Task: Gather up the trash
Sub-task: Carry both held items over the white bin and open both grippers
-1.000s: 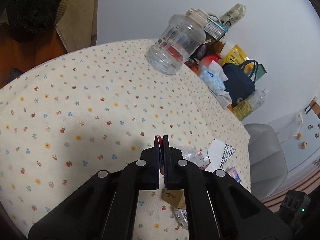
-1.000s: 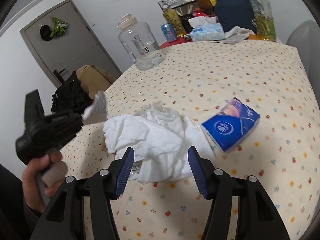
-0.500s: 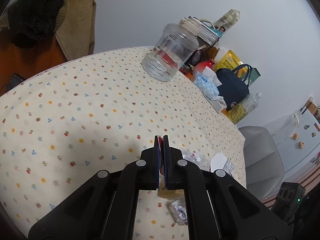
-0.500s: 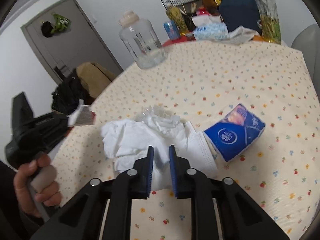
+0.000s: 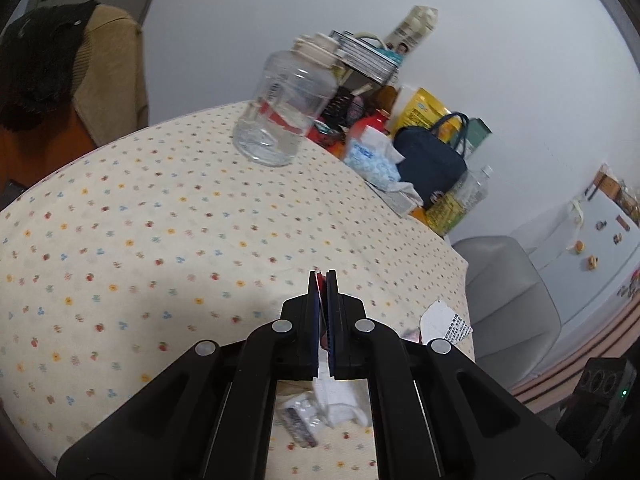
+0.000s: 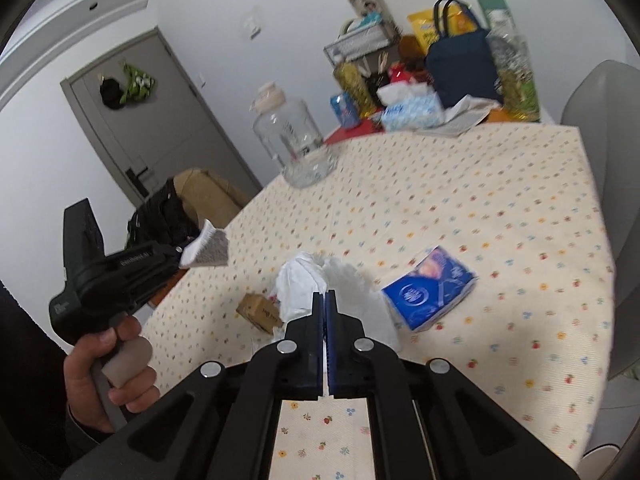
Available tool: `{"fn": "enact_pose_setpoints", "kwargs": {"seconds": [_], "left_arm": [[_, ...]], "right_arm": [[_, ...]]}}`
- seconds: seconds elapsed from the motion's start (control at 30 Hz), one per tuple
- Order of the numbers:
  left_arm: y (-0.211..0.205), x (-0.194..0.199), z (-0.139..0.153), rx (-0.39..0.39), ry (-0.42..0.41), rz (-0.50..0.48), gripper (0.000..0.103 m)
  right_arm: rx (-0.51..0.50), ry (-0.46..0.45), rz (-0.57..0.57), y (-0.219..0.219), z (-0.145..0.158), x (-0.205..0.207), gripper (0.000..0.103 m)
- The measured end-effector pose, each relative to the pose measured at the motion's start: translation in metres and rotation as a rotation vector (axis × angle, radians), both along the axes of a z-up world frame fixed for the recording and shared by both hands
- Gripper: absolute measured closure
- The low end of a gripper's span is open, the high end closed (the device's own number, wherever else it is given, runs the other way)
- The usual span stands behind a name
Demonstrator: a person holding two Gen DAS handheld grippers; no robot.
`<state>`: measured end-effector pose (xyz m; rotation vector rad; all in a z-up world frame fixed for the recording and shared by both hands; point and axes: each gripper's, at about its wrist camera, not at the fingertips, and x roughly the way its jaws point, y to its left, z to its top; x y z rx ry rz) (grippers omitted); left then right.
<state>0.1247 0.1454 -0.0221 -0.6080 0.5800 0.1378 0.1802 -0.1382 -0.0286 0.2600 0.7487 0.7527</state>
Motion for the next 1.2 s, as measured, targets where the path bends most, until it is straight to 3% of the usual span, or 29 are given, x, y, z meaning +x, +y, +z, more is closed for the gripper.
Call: {"fn": "enact_pose_setpoints", "kwargs": {"seconds": [0.4, 0.63, 0.83, 1.2], "left_arm": [[-0.068, 0.020, 0.016, 0.041, -0.027, -0.116, 0.099], [-0.107, 0.031, 0.015, 0.063, -0.014, -0.197, 0.099], [-0.161, 0.041, 0.007, 0.087, 0.003, -0.296, 0.099], [-0.275, 0.055, -0.014, 0.127, 0.043, -0.470, 0.099]], "right_arm": [[0.143, -0.013, -0.056, -0.062, 0.026, -0.024, 0.101], [0.128, -0.061, -0.135, -0.099, 0.036, -0.040, 0.101], [0.098, -0.049, -0.214, -0.138, 0.027, -0.050, 0.101], [0.083, 0.010, -0.449, -0.254, -0.012, -0.081, 0.101]]}}
